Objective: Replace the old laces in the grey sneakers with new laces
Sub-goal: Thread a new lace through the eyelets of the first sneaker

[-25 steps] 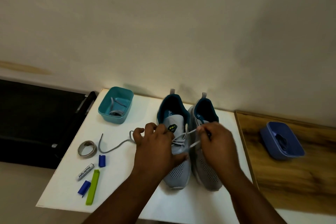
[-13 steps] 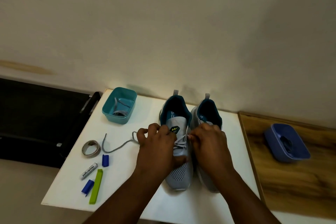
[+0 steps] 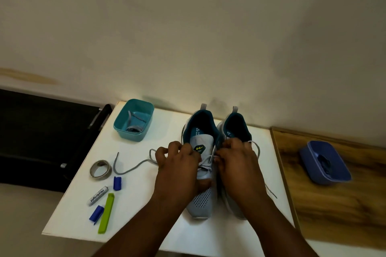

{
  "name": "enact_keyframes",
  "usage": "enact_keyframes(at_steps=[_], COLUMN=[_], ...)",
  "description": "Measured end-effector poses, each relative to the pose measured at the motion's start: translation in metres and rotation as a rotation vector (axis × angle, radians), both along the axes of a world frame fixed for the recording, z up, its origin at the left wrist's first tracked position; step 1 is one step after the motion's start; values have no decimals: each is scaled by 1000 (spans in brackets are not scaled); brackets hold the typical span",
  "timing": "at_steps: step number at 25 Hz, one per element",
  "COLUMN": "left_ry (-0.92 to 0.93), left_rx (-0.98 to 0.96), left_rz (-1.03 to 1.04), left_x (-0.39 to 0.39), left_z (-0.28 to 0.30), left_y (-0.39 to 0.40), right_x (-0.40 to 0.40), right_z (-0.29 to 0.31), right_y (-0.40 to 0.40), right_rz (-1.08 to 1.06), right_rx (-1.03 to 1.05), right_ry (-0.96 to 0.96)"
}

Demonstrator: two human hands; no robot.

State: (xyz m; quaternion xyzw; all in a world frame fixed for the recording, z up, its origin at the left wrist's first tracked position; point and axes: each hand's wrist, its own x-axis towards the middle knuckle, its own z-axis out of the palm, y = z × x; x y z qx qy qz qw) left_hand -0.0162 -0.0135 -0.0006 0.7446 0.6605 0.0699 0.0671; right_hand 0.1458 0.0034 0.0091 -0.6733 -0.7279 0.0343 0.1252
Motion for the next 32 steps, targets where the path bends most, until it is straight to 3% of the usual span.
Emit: enact_keyframes(at_steps=[5,9,13,16,18,20,21,22,24,26,28,30,32], left_ry=[19,9,-343,-521,-397,-209,-207,-292,-764,-1408,-1926,-2195,-2297], left_rx=[-55,-51,82,-88,-213,-199,-207,-232,-299,-435,-542,-543,-503], left_rz=[16,-20,53,174,192,181,181,185,240,330,350,388,477], left_x=[2,3,1,-15,-24,-31,-34,-37,-39,-37,-32,-30,-30], left_z=[0,4,1,4,9,13,16,22,42,62,69,68,67], left_y=[-1,-3,-3,6,6,4,3,2,3,3,3,3,4], right_x=[41,33,31,35,39,44,43,39,23,-3,-31,-52,-57], right_z=[10,18,36,40,39,43,45,48,55,64,61,53,50], right_y=[8,4,5,5,3,3,2,1,-6,-17,-31,-42,-45], right_rz=[-187,-190,-199,-237,-290,-343,-346,-318,-160,19,165,218,217], right_rx=[136,90,155,224,182,142,144,162,129,-256,-681,-773,-785], right_ry=[32,14,44,11,-13,-33,-46,-42,111,465,643,701,784])
